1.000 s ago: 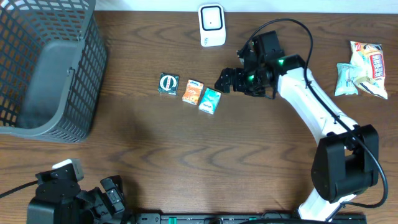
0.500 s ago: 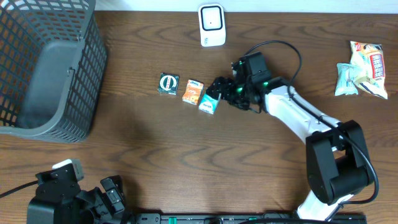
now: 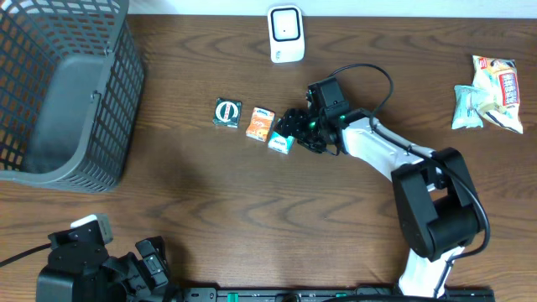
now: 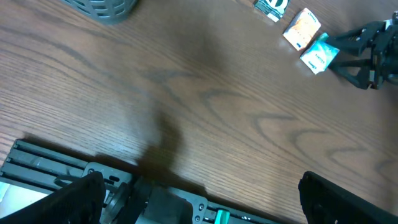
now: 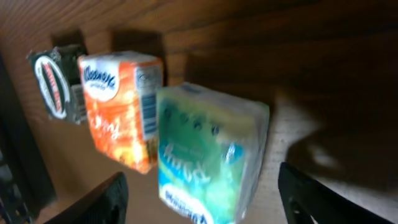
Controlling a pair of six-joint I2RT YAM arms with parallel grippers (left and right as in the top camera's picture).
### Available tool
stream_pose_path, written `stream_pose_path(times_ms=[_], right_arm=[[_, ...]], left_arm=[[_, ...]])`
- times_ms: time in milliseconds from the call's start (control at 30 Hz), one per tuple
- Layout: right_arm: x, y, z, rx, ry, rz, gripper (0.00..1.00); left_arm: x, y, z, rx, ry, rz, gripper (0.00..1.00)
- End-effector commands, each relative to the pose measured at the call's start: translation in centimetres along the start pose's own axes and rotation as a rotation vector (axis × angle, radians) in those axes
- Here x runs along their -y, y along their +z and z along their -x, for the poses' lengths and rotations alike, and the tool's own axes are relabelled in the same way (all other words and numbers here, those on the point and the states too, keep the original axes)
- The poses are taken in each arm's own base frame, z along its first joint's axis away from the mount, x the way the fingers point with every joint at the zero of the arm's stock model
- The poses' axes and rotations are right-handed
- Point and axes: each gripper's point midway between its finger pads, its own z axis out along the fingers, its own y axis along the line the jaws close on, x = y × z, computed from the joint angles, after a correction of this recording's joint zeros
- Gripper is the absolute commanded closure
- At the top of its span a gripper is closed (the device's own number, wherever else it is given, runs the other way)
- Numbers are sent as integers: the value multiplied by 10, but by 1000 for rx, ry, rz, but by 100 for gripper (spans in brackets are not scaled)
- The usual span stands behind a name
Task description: Scan the item barcode
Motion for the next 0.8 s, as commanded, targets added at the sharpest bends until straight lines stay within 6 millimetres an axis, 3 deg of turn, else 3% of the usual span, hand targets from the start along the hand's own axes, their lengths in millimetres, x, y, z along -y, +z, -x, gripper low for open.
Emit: stream_pose_path(times_ms=[0, 100, 233, 400, 533, 633, 767], right_arm=[[9, 14, -8, -34, 21, -14, 29], [15, 20, -11, -38, 20, -39, 30], [29, 29, -10, -33, 19, -80, 46], [42, 40, -14, -42, 23, -121, 47], [58, 51, -25, -82, 38, -162, 54], [63, 49, -27, -98, 6, -176, 64], [71, 42, -31, -139, 12, -189, 85]], left_arm=[[-1, -1, 2, 8, -12, 7, 2], [-1, -1, 2, 8, -12, 7, 2], [-1, -1, 2, 8, -12, 7, 2], [-1, -1, 2, 8, -12, 7, 2], [-1, -1, 2, 8, -12, 7, 2], [-1, -1, 2, 8, -12, 7, 2], [-1, -1, 2, 8, -12, 7, 2]])
